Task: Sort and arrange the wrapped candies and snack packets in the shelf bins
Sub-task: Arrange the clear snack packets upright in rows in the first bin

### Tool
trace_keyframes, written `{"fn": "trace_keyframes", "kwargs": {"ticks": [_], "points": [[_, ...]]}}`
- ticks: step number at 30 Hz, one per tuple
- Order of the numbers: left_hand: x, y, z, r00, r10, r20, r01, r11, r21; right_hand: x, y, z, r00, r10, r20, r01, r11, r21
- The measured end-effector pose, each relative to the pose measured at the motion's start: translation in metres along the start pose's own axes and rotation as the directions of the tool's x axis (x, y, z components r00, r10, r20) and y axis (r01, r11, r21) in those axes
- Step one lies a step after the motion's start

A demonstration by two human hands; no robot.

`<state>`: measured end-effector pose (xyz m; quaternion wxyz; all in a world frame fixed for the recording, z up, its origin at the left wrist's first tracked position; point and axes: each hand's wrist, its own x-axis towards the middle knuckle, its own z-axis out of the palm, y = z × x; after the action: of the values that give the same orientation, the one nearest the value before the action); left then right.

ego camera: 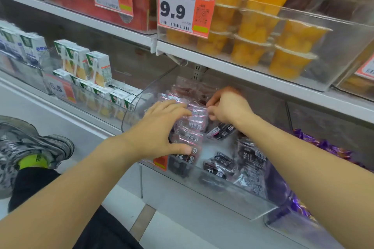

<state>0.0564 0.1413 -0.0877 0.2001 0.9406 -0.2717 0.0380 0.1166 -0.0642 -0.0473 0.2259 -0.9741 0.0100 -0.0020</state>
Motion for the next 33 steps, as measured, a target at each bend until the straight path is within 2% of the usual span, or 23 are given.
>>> {"fn": "trace_keyframes", "kwargs": {"ticks": [2,5,7,10,13,15,21,28,30,33], "points": [[0.009,0.003,-0.004,0.991,-0.014,0.132,0.006,0.998,0.060,0.002,0.000,-0.001,0.998,-0.019,0.061,0.020,1.000,-0.017],[0.023,0.010,-0.010,0.967,-0.024,0.252,-0.003,0.994,0.105,0.000,0.000,-0.008,0.988,-0.034,0.153,0.041,0.998,-0.038],[0.030,0.013,-0.013,0.959,-0.033,0.282,0.007,0.996,0.093,0.001,0.004,-0.013,0.992,-0.052,0.117,0.061,0.996,-0.070],[0.032,0.009,-0.015,0.959,-0.011,0.284,-0.008,0.998,0.068,0.009,0.010,-0.015,0.990,-0.134,-0.052,0.127,0.985,-0.120],[0.032,0.001,-0.013,0.961,-0.007,0.276,-0.007,0.999,0.050,0.022,0.014,-0.006,0.990,-0.139,-0.023,0.131,0.967,-0.217],[0.032,-0.001,-0.012,0.963,0.002,0.270,-0.016,0.999,0.049,0.030,0.016,-0.002,0.996,-0.091,-0.015,0.087,0.984,-0.157],[0.034,-0.004,-0.010,0.970,0.033,0.242,-0.039,0.999,0.024,0.046,0.024,0.001,0.993,0.025,-0.118,-0.012,0.994,0.111],[0.034,-0.011,-0.005,0.977,0.046,0.209,-0.044,0.999,-0.014,0.049,0.025,0.007,0.996,0.053,-0.078,-0.043,0.992,0.119],[0.034,-0.014,-0.003,0.977,0.056,0.204,-0.054,0.998,-0.016,0.046,0.026,0.004,0.995,0.010,-0.096,0.002,0.993,0.122],[0.033,-0.018,-0.001,0.984,0.067,0.167,-0.072,0.997,0.028,0.044,0.025,0.004,0.986,-0.158,-0.055,0.165,0.975,0.147]]}}
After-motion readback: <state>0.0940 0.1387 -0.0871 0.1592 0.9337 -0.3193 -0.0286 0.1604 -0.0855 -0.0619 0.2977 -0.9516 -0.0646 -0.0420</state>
